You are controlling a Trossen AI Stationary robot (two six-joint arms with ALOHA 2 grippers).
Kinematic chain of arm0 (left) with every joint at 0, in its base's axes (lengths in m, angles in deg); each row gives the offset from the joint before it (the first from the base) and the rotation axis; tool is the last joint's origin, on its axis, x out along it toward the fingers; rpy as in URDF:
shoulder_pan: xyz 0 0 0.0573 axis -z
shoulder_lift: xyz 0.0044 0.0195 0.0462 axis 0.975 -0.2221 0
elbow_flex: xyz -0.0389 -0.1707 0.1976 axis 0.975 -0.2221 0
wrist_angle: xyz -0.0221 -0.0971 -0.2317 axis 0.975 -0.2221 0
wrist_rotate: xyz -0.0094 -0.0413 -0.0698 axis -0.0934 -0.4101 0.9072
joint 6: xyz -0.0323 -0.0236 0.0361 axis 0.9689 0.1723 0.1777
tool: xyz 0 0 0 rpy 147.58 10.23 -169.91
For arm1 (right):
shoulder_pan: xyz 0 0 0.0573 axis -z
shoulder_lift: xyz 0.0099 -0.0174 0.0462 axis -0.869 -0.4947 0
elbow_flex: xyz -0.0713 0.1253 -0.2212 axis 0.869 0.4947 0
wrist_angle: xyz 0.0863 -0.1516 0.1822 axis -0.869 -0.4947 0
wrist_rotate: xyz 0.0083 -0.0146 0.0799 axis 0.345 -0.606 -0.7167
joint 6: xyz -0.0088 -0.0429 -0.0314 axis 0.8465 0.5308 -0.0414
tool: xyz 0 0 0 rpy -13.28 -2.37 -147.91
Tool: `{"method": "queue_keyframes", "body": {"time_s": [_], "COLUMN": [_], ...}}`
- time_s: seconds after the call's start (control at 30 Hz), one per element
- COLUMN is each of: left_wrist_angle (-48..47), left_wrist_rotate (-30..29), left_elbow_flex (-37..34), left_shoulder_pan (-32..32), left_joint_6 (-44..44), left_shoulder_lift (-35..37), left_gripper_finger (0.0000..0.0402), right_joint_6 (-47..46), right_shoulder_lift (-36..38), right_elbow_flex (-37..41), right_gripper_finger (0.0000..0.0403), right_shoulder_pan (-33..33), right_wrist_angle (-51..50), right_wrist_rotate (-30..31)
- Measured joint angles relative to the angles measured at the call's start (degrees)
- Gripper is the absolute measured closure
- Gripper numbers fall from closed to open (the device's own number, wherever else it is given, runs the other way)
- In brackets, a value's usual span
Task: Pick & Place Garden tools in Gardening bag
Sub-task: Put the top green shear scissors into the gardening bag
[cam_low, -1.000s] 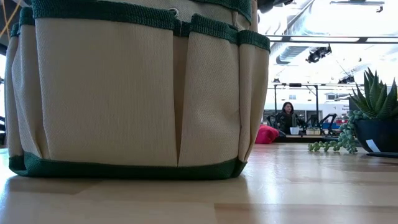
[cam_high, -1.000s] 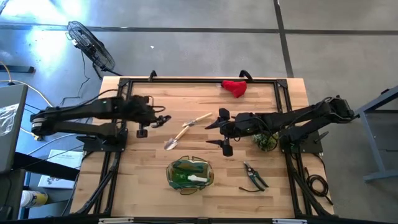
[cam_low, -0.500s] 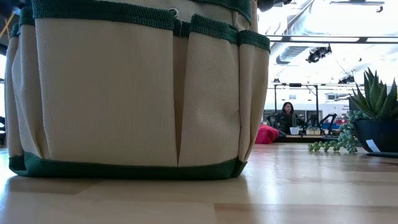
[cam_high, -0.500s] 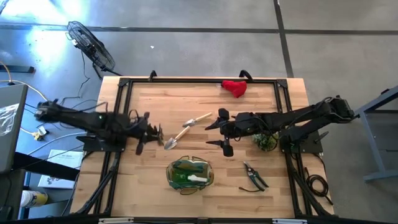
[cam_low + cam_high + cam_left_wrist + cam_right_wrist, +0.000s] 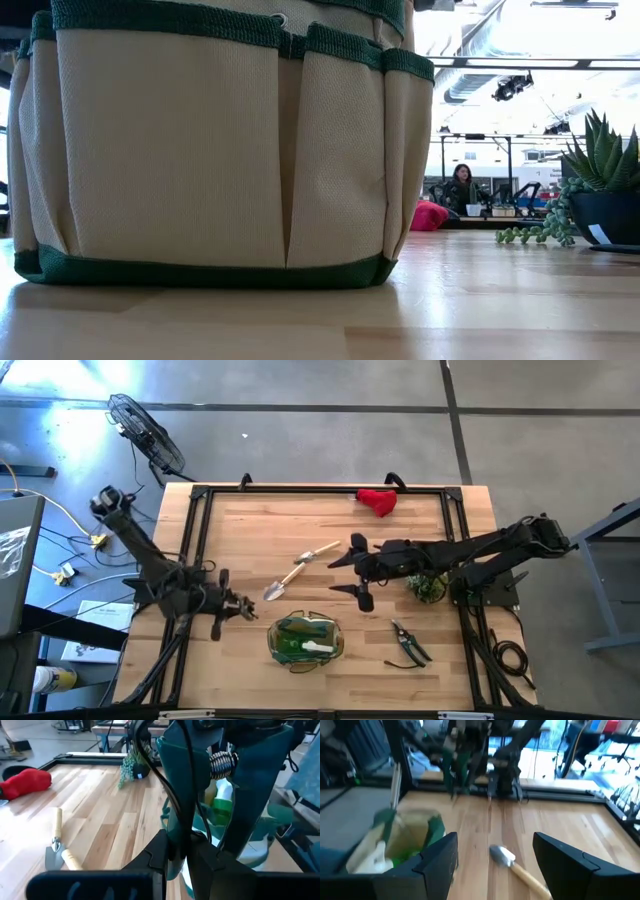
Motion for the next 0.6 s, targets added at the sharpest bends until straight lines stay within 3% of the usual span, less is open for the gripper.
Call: {"method": "queue_keyframes", "body": {"time_s": [0.23, 0.4, 0.6], "left_wrist_angle": [5.97, 12.15, 23.73], "left_wrist_rotate": [-7.14, -7.76, -9.23], "left_elbow_flex": [0.02, 0.02, 0.08], "left_shoulder_pan": [7.01, 8.17, 8.09], "left_joint_6": [1.3, 3.43, 2.91], "left_shoulder_lift": [-9.0, -15.39, -24.69], "left_gripper_finger": [0.0365, 0.0365, 0.0365], "right_joint_6": [1.27, 1.64, 1.2], "right_shoulder_lift": [0.0, 0.0, 0.02], "right_elbow_flex": [0.0, 0.0, 0.0], "right_gripper_finger": [0.0151, 0.0151, 0.0151], "right_shoulder_pan": [0.32, 0.9, 3.22], "right_wrist_angle": [6.57, 10.5, 14.54], "right_wrist_rotate": [-0.01, -0.29, -5.96]}}
